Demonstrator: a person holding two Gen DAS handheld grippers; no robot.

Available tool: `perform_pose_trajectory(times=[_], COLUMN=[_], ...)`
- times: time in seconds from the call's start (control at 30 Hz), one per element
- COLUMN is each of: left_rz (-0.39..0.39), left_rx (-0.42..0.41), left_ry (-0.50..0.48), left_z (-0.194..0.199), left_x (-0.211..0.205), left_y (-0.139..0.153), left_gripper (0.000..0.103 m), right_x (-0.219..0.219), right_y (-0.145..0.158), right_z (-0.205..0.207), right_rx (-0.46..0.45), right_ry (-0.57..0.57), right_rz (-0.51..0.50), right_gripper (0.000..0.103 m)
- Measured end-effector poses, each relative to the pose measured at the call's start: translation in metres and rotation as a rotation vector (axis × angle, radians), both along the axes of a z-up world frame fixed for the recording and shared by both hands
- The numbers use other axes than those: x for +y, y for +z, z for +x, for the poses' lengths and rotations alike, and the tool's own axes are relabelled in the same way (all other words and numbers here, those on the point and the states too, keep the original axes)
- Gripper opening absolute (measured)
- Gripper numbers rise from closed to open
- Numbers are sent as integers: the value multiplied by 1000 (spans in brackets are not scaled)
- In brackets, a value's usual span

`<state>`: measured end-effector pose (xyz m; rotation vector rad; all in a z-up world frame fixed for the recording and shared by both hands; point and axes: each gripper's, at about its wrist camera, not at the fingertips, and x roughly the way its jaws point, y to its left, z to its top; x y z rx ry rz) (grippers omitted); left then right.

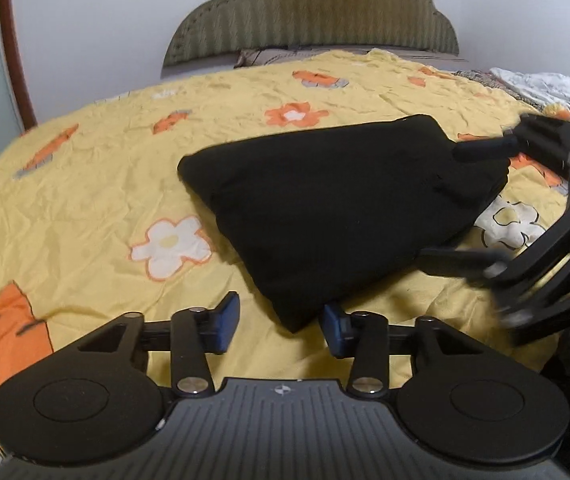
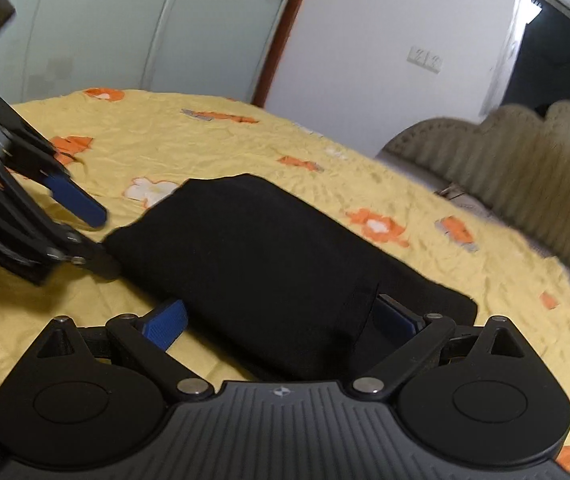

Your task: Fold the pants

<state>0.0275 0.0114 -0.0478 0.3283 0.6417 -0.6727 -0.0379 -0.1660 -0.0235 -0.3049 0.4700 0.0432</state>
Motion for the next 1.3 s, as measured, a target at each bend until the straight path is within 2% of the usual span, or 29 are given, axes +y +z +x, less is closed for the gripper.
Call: perform_pose_trajectory(times=[0.1,0.13,0.17,0.3,0.37,0.43,0.53,0.6,0.63,0.67,0.7,0.73,0.77,0.83,0.97,1.07,1.13,1.17,1.2,1.23,1.3], left_rz=[29,26,13,-85,-129,-141,-130,-131,-135,-146,-156,-161,-160,-160,-135,-119,-106,-99,-100,-99,-78], left_rx=[-63,-68,-62,30,59,69,59,71,84,101,113,129,139,163,180,203,234,257,268,266,233], left_ry=[-24,-26,-26,4,18,23,26,34,41,48,57,60,61,62,64,74,87,92,98,101,103], left_z=[-6,-6,-5,7,10,10,5,5,6,7,8,8,8,6,4,5,10,12,12,10,4], left_x=[-4,-4,-3,5,10,11,8,7,7,8,9,10,11,11,6,4,6,8,12,16,24], left_y=[-2,-3,-3,-6,-7,-6,-3,-2,-1,0,2,3,4,7,13,15,12,10,11,14,23], left_gripper=[48,44,36,30,25,20,15,13,12,11,10,9,8,7,6,6,7,8,9,23,28], right_x=[-14,-19,-22,-28,-30,-27,-9,-4,-4,-3,-4,-7,-7,-6,-6,2,9,9,4,-2,-17], right_y=[27,36,44,53,51,46,35,27,23,18,13,10,11,14,24,18,6,1,1,6,24], right_z=[-2,6,18,93,134,170,214,237,250,258,264,266,263,255,252,266,274,276,275,270,242], right_rx=[-8,-14,-11,70,137,206,249,310,339,371,415,430,426,397,322,289,245,233,240,245,191], right_ry=[119,125,116,74,109,125,109,121,124,131,134,149,161,173,157,123,65,59,56,46,46], right_rz=[187,218,228,210,243,243,145,155,168,172,183,233,231,201,186,143,55,41,75,111,158], right_gripper=[99,99,99,99,99,99,99,98,93,56,26,24,17,11,8,2,2,2,3,4,4])
